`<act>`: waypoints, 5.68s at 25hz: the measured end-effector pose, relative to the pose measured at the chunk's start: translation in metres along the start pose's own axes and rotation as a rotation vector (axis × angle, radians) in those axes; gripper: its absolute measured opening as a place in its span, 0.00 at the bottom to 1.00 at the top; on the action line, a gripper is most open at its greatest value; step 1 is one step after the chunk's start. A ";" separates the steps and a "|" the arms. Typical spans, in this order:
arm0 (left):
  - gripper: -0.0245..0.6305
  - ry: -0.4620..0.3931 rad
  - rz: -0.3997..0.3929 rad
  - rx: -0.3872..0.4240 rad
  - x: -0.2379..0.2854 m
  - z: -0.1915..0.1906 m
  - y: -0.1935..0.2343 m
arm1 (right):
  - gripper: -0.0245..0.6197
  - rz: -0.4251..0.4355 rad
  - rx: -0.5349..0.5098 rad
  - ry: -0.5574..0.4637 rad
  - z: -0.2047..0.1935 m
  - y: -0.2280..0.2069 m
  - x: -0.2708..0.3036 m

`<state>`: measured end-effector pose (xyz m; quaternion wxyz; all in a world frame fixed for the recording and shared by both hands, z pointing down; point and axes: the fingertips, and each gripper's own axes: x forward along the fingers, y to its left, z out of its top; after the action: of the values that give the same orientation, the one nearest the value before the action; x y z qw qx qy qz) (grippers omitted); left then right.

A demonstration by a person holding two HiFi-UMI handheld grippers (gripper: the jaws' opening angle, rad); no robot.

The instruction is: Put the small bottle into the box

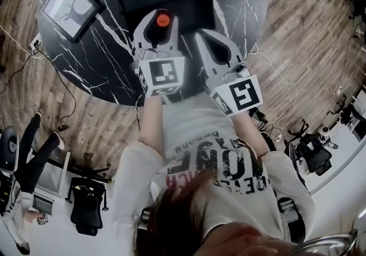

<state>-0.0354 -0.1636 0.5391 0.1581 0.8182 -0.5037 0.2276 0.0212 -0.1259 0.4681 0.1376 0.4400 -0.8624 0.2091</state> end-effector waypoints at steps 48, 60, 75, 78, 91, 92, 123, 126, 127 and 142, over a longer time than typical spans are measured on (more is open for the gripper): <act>0.08 -0.097 0.059 -0.033 -0.045 0.042 0.007 | 0.04 0.034 -0.068 -0.073 0.017 0.022 -0.046; 0.04 -0.231 0.110 -0.052 -0.074 0.078 0.015 | 0.04 0.035 -0.092 -0.117 0.034 0.026 -0.061; 0.04 -0.459 0.178 0.043 -0.149 0.166 0.015 | 0.04 0.025 -0.119 -0.299 0.104 0.036 -0.098; 0.04 -0.499 0.186 0.043 -0.167 0.179 0.011 | 0.04 0.028 -0.136 -0.329 0.119 0.041 -0.107; 0.04 -0.657 0.201 -0.003 -0.243 0.192 -0.001 | 0.04 0.043 -0.183 -0.419 0.152 0.067 -0.133; 0.04 -0.668 0.200 -0.007 -0.249 0.191 -0.003 | 0.04 0.045 -0.184 -0.423 0.153 0.069 -0.135; 0.04 -0.710 0.232 -0.012 -0.326 0.154 -0.029 | 0.04 0.078 -0.239 -0.425 0.139 0.107 -0.176; 0.04 -0.701 0.220 -0.003 -0.323 0.151 -0.035 | 0.04 0.081 -0.238 -0.412 0.132 0.110 -0.176; 0.04 -0.698 0.219 -0.005 -0.323 0.150 -0.036 | 0.04 0.085 -0.238 -0.410 0.130 0.112 -0.176; 0.04 -0.672 0.244 -0.015 -0.312 0.155 -0.093 | 0.04 0.104 -0.253 -0.394 0.122 0.077 -0.216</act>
<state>-0.0400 0.0368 0.2393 -0.0387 0.7799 -0.6234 -0.0408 0.0762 0.0072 0.2523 0.0100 0.4063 -0.9136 0.0162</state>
